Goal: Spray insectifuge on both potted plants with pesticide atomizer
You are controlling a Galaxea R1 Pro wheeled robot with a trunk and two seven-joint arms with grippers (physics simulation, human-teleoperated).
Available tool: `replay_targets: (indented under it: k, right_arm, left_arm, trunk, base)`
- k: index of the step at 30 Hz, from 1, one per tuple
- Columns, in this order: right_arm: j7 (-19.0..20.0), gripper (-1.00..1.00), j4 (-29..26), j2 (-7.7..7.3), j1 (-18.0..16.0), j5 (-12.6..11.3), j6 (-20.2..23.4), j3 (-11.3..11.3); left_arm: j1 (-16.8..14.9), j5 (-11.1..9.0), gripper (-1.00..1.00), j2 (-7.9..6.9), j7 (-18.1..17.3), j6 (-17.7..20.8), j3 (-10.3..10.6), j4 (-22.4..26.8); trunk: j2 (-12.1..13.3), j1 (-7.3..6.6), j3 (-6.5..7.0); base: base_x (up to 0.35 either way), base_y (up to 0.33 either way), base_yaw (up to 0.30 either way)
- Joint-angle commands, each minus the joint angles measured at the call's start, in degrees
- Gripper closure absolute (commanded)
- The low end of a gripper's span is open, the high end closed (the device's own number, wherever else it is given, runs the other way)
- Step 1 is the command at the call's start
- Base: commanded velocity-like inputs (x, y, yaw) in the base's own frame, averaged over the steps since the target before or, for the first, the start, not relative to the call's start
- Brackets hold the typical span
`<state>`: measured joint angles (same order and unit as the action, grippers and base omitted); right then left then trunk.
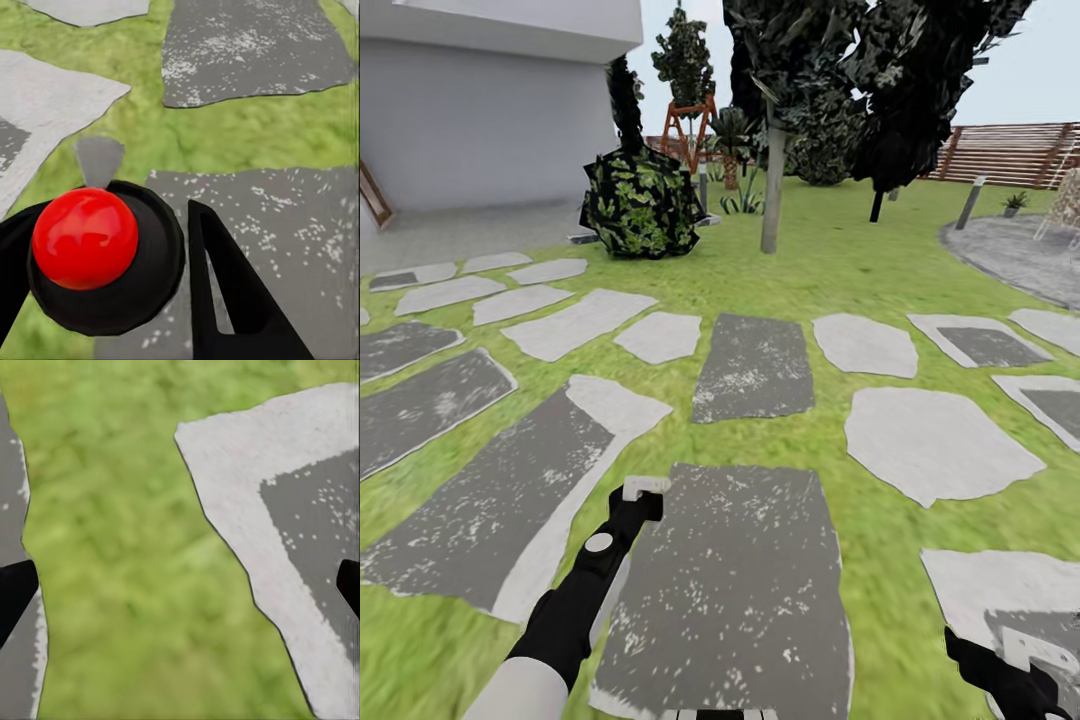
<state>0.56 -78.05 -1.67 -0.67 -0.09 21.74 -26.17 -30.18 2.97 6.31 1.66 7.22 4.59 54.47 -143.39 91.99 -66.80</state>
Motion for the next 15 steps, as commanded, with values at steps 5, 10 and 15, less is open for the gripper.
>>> replay_targets:
  k: [5,10,15]
  right_arm:
    - [0.06,-1.0,-0.04,0.0,-0.03,-0.01,0.32,-0.02]
    - [0.06,-1.0,-0.01,0.0,-0.03,-0.01,0.32,-0.02]
    - [0.06,-1.0,-0.04,0.02,-0.03,-0.01,0.32,-0.02]
  left_arm:
    - [0.01,0.3,1.0,0.01,0.19,0.34,0.07,0.11]
    - [0.03,0.32,1.0,0.03,0.19,0.34,0.08,0.11]
    - [0.02,0.34,1.0,0.04,0.19,0.34,0.09,0.11]
  trunk:
    - [0.05,-0.14,1.41]
    - [0.12,-0.27,2.86]
    - [1.35,-0.98,4.18]
  base:
    - [0.0,0.0,-0.217]
    - [0.0,0.0,-0.217]
    - [0.0,0.0,-0.218]
